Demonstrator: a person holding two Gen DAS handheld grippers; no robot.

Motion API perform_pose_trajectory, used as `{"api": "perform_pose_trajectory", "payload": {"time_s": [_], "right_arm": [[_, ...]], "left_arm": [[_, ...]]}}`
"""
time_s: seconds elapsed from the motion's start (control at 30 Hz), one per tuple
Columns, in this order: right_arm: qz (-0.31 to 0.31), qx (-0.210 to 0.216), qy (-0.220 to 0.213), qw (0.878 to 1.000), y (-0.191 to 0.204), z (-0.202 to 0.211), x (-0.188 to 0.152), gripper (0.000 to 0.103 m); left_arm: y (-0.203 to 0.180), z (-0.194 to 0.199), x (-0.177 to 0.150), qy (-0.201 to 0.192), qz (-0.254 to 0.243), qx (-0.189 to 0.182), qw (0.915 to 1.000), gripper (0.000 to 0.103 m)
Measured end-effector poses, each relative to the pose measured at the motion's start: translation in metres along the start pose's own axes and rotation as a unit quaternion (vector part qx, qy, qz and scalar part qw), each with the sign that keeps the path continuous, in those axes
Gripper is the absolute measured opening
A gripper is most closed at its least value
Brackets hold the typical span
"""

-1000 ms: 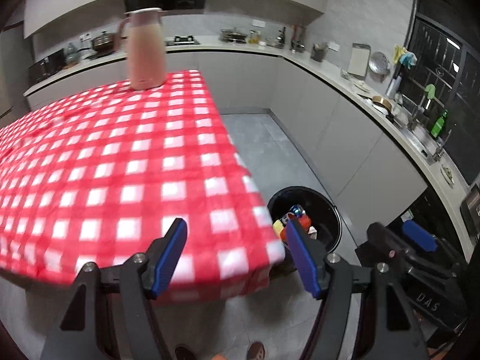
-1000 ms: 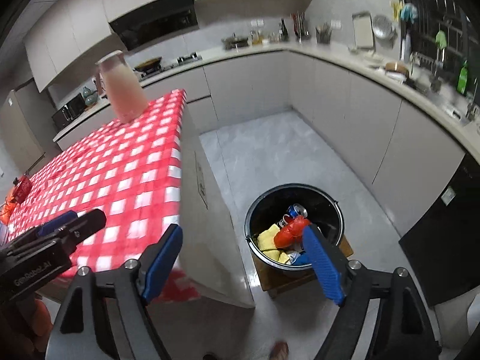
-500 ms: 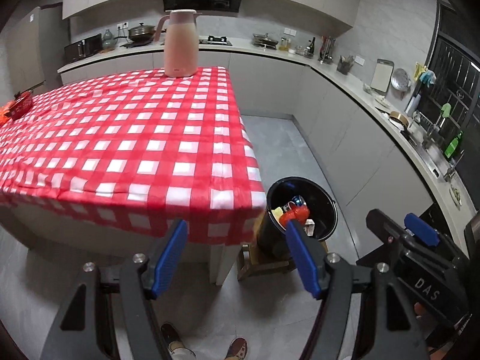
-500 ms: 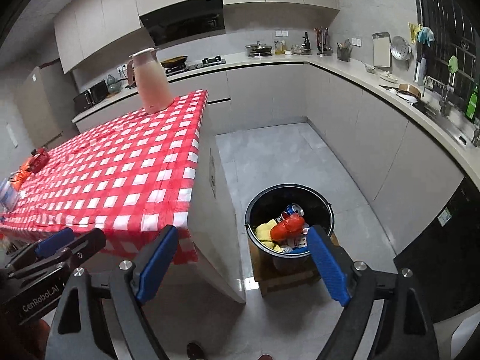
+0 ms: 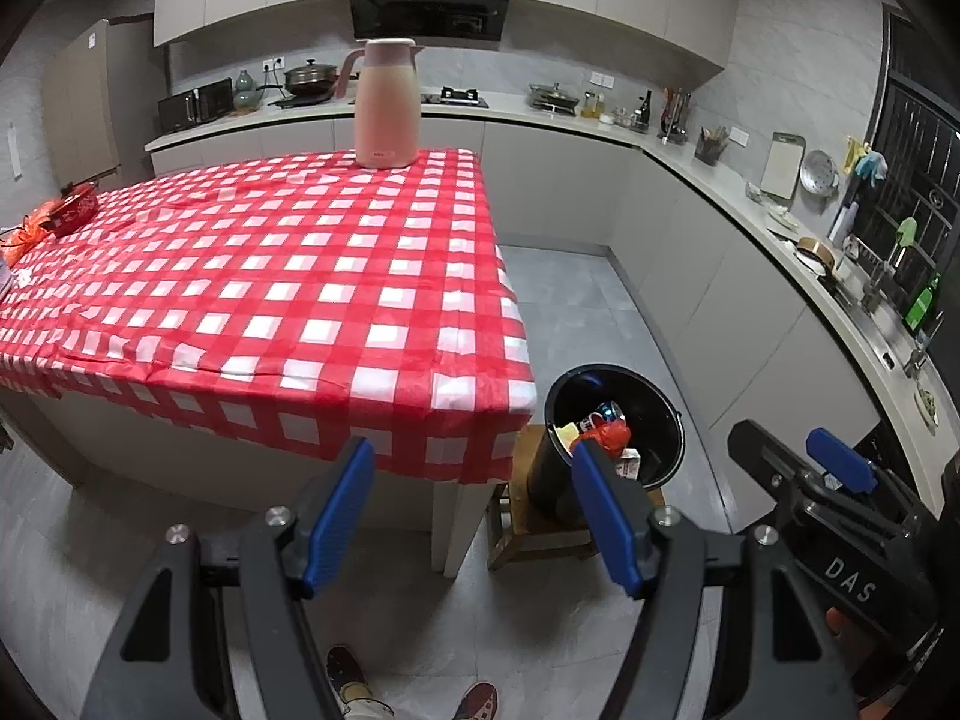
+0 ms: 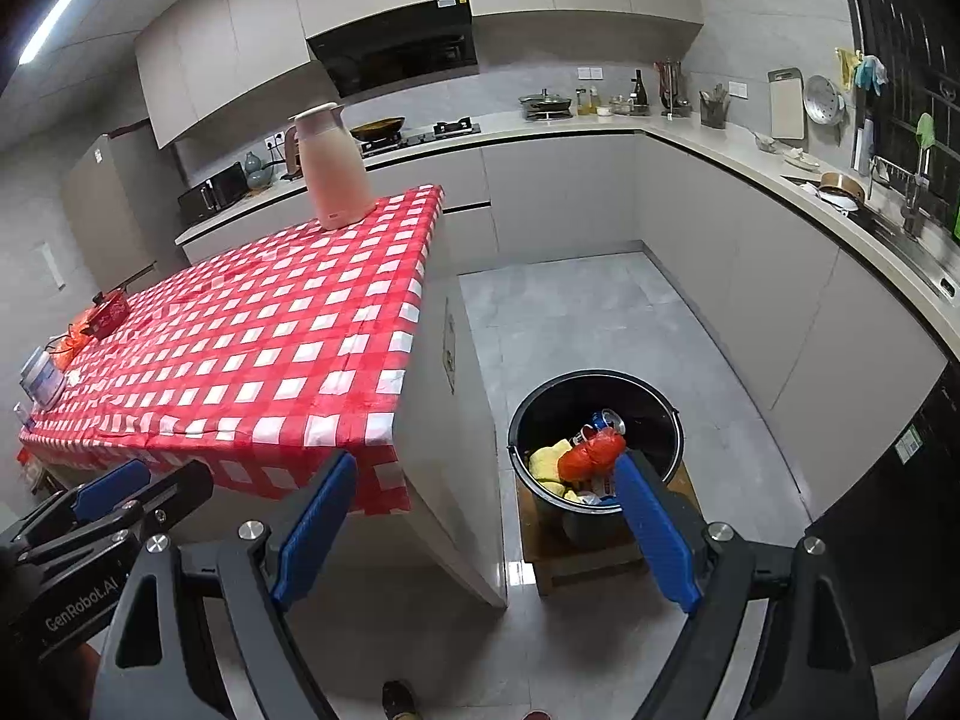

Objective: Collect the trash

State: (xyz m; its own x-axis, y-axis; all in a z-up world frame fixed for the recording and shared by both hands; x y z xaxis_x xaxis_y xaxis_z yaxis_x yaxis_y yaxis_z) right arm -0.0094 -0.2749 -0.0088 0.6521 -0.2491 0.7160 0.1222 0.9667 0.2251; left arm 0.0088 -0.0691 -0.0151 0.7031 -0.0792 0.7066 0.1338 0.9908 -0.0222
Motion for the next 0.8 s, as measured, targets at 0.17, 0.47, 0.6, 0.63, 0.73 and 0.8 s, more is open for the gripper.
{"api": "perform_pose_trajectory", "payload": {"time_s": [0.17, 0.47, 0.6, 0.63, 0.73, 0.8], "right_arm": [[0.001, 0.002, 0.002, 1.0, -0.0002, -0.0014, 0.0002, 0.089], [0.002, 0.003, 0.003, 1.0, 0.0012, -0.0048, 0.0008, 0.089], [0.0, 0.002, 0.004, 1.0, 0.0006, -0.0052, 0.0012, 0.089], [-0.001, 0.001, 0.005, 1.0, 0.0008, -0.006, 0.001, 0.089], [-0.005, 0.0, 0.006, 1.0, -0.0004, -0.0065, -0.0001, 0.089], [-0.004, 0.0, 0.007, 1.0, -0.0008, -0.0062, -0.001, 0.089]], "left_arm": [[-0.0009, 0.0021, -0.0013, 0.0, -0.001, 0.008, 1.0, 0.074], [-0.0016, 0.0024, -0.001, 0.003, 0.0, 0.011, 0.9999, 0.075], [-0.0027, 0.0025, -0.0005, 0.004, -0.003, 0.011, 0.9999, 0.075], [-0.003, 0.0018, -0.0003, 0.005, -0.004, 0.011, 0.9999, 0.075], [-0.0036, 0.0016, -0.0002, 0.005, -0.006, 0.011, 0.9999, 0.075], [-0.004, 0.0015, -0.0001, 0.005, -0.006, 0.011, 0.9999, 0.075]]}}
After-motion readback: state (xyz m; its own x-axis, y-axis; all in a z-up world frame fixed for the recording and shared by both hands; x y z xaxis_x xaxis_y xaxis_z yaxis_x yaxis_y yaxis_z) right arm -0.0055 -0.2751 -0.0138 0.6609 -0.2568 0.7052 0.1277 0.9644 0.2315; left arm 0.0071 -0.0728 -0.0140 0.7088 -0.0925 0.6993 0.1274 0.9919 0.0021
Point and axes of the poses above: each gripper's, at about its wrist camera, not at the fingertips, and z roughly against the way its jaws point, y to its left, x to its top, the point moved 2 cm from there along -z, roughly the way its jaws point, and after that the axes turned 8 degrees about -z, right-handed, at the moved point
